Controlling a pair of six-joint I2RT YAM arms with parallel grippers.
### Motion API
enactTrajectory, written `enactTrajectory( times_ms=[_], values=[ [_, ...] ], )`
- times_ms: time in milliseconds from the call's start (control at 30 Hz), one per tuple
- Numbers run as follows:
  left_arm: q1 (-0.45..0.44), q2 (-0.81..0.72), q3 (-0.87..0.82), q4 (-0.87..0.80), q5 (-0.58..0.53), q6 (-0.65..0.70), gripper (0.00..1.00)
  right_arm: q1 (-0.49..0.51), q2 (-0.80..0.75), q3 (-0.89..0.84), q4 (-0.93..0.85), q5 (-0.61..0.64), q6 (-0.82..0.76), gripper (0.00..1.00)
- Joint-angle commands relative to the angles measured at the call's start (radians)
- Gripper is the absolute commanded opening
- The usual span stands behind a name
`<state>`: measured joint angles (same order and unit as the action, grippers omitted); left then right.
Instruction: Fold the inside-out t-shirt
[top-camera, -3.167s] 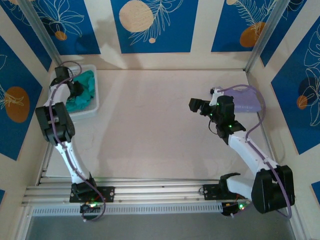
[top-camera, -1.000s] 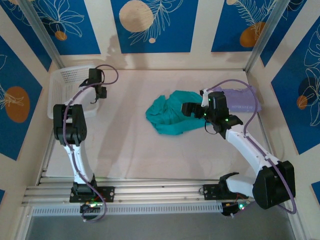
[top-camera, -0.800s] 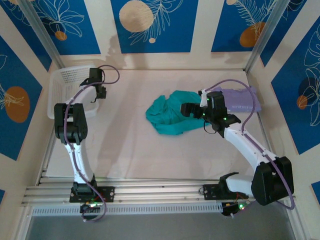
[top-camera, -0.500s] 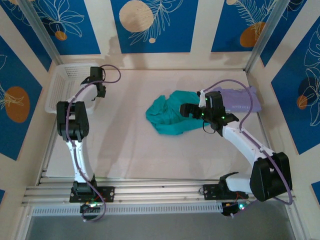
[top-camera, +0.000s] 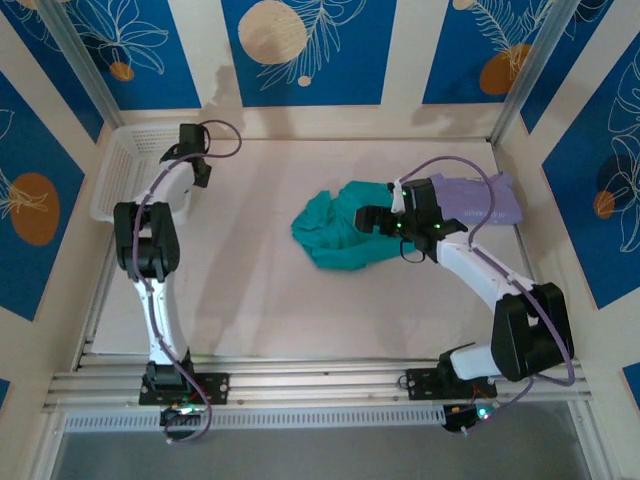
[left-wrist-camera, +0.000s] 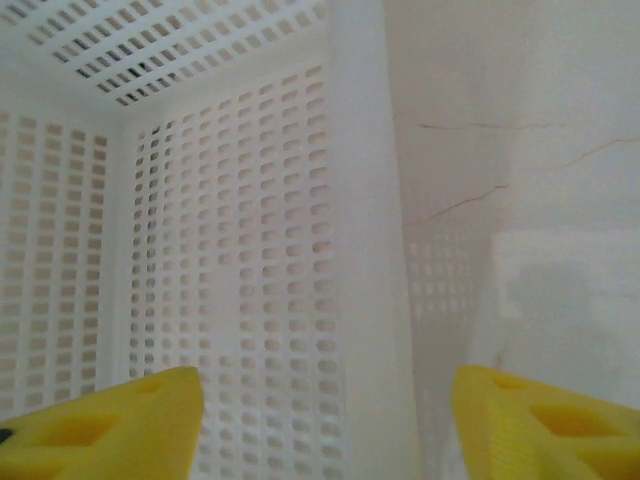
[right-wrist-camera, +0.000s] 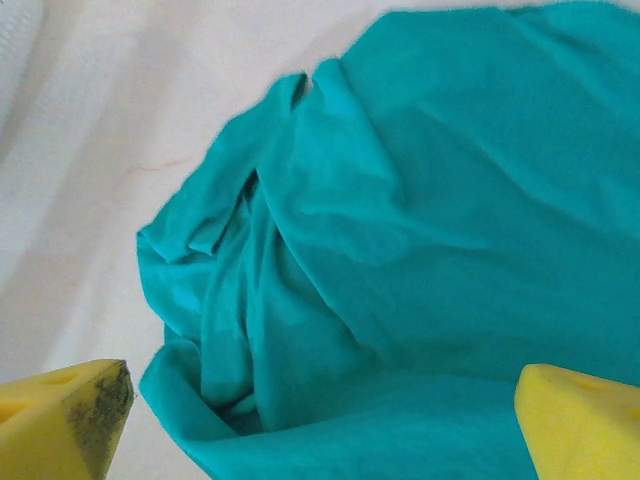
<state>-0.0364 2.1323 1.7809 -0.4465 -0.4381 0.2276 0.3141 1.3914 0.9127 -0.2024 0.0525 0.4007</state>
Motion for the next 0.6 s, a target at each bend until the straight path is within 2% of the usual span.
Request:
enactTrajectory(
  times_ms=[0,100,167,233,333,400,567],
  values=[
    [-0.05,-0.201,-0.062,0.03,0.08,-0.083,0.73,-0.022,0.021,-0.009,-0.065,0.027,0.046,0.94],
    [-0.134,-0.346,-0.214,0.112,0.19,-0.153,0.75,-0.123,0.039,-0.05,-0.036,0.05,0.066,0.91],
    [-0.213,-0.424,-0.344,0.205,0.257,-0.198,0.76,-0.204,0.071,-0.042,-0.037,0.044,0.081,0.88],
    [-0.305,-0.461,-0.447,0.303,0.362,-0.227,0.77,-0.252,0.112,-0.013,-0.055,0.094,0.07,0.86],
    [-0.406,-0.424,-0.491,0.338,0.456,-0.255,0.77,-0.283,0.204,0.069,-0.122,0.16,0.035,0.86],
    [-0.446,-0.377,-0.487,0.33,0.472,-0.273,0.76,-0.299,0.268,0.133,-0.182,0.15,0.019,0.84],
    [-0.499,-0.241,-0.438,0.258,0.519,-0.289,0.72,-0.297,0.372,0.233,-0.294,0.196,-0.035,0.82]
  ],
)
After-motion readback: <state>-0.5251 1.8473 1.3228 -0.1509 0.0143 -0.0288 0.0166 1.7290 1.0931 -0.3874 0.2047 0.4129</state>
